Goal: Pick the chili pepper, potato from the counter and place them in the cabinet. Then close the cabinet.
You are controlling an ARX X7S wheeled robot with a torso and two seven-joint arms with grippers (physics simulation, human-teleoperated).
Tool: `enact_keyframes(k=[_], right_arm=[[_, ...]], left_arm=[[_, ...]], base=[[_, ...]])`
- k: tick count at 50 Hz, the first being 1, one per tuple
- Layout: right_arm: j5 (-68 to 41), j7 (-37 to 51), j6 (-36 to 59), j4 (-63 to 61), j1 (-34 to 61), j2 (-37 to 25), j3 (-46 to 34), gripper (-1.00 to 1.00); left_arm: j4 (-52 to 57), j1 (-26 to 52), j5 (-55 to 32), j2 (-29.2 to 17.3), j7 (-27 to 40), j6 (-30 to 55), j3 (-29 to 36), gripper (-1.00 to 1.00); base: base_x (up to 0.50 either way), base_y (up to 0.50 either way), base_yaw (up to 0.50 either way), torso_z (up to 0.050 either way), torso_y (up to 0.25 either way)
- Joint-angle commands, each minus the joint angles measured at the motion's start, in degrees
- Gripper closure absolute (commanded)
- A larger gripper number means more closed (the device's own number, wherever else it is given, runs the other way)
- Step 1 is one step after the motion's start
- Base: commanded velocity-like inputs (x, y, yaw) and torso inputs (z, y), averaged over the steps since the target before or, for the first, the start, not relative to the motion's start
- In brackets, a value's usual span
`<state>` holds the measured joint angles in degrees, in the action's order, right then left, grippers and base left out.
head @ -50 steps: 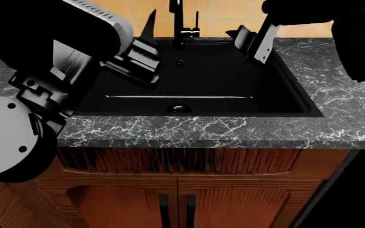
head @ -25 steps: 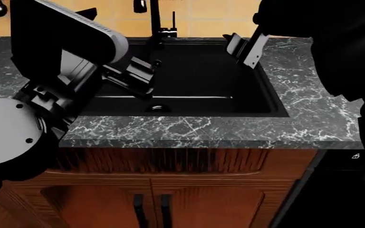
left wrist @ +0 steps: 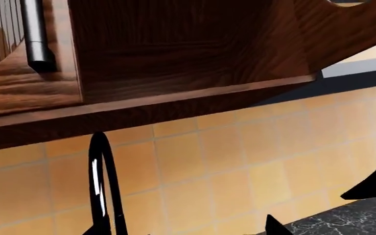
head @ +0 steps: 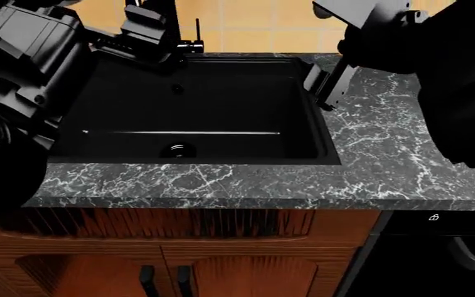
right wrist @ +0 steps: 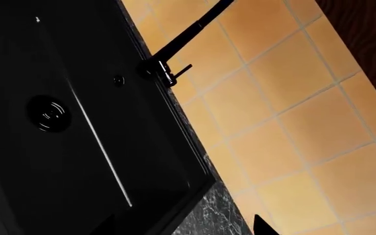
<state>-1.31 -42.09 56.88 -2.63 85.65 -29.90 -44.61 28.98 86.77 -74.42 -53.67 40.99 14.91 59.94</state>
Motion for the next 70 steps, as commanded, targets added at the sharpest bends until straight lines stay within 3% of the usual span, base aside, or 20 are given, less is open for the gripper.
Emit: enact_keyframes(k=[1,15,26,34,42,52,70], right_arm=[[-1.03,-0.86,6.41,-13.44,-3.30,-5.93,0.69,-1.00],[-1.13,-1.14,11.03,-17.20,-3.29,-7.04,0.19,-1.00],[-11.54,6.54,5.93,-14.15,-18.66,2.60,32.82,-1.00],[-14.68,9.03,5.94,-7.79,-19.48,8.01,42.07,-1.00],[-14.91,10.38,6.17,-3.23,-22.07,9.07,44.70,-1.00],[-13.95,8.57,7.26,-10.07,-26.33,4.10,39.64,-1.00],[-12.51,7.49,9.03,-18.48,-25.16,-1.65,34.41,-1.00]], left_arm=[[0.26,1.00,-1.05,-0.47,0.68,-0.53,-1.49,-1.00],[0.79,0.41,-0.81,-0.65,0.87,-0.66,-1.50,-1.00],[2.02,-2.21,0.49,-1.64,1.42,-2.75,-1.51,-1.00],[2.64,-2.90,0.82,-2.18,1.62,-3.25,-1.62,-1.00],[3.02,-3.61,1.17,-2.91,1.29,-3.37,-1.46,-1.00],[2.86,-3.06,2.06,-2.70,1.09,-2.85,-1.53,-1.00],[3.79,-2.56,1.49,-2.17,-0.38,-0.59,-0.49,-1.00]], base=[[0.00,0.00,0.00,0.000,0.000],[0.00,0.00,0.00,0.000,0.000],[0.00,0.00,0.00,0.000,0.000],[0.00,0.00,0.00,0.000,0.000],[0.00,0.00,0.00,0.000,0.000],[0.00,-0.04,0.00,0.000,0.000],[0.00,-0.48,0.00,0.000,0.000]])
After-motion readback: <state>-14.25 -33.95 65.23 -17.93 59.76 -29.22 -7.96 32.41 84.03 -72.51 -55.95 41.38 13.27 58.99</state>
